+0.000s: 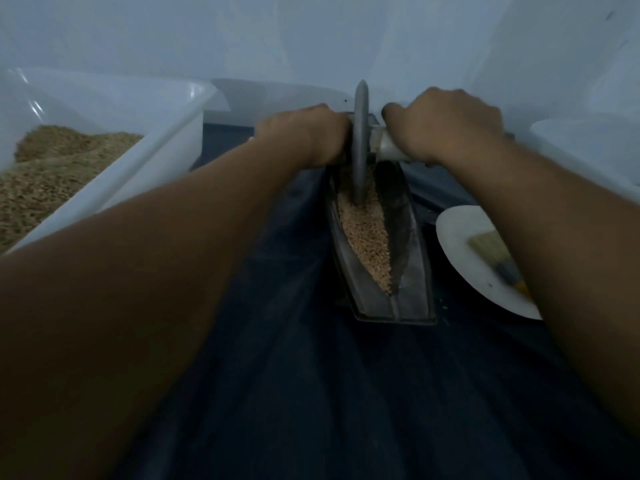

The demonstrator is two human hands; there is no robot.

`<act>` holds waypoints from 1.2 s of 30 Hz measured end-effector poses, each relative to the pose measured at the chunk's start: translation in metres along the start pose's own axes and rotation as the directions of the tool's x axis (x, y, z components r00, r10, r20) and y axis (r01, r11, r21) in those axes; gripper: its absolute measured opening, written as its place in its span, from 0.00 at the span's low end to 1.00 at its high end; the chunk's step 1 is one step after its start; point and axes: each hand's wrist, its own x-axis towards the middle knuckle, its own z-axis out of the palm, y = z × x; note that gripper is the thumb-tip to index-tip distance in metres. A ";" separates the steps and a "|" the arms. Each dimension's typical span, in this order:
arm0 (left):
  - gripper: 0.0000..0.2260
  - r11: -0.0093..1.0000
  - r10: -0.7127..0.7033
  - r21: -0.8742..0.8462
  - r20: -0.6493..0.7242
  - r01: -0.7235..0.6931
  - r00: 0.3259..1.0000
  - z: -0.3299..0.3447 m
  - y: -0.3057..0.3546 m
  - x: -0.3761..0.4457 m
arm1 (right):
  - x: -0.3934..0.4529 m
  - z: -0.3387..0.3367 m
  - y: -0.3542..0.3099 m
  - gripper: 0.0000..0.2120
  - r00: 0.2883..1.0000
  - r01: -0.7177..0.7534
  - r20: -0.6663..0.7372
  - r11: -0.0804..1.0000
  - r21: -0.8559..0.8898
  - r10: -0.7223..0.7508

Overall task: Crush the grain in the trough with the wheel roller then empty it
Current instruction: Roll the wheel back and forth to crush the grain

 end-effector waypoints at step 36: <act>0.15 0.995 0.029 0.095 -0.468 0.017 0.883 0.013 0.031 -0.077 | -0.079 0.005 0.027 0.19 0.978 0.135 -0.175 0.981 0.141 -0.110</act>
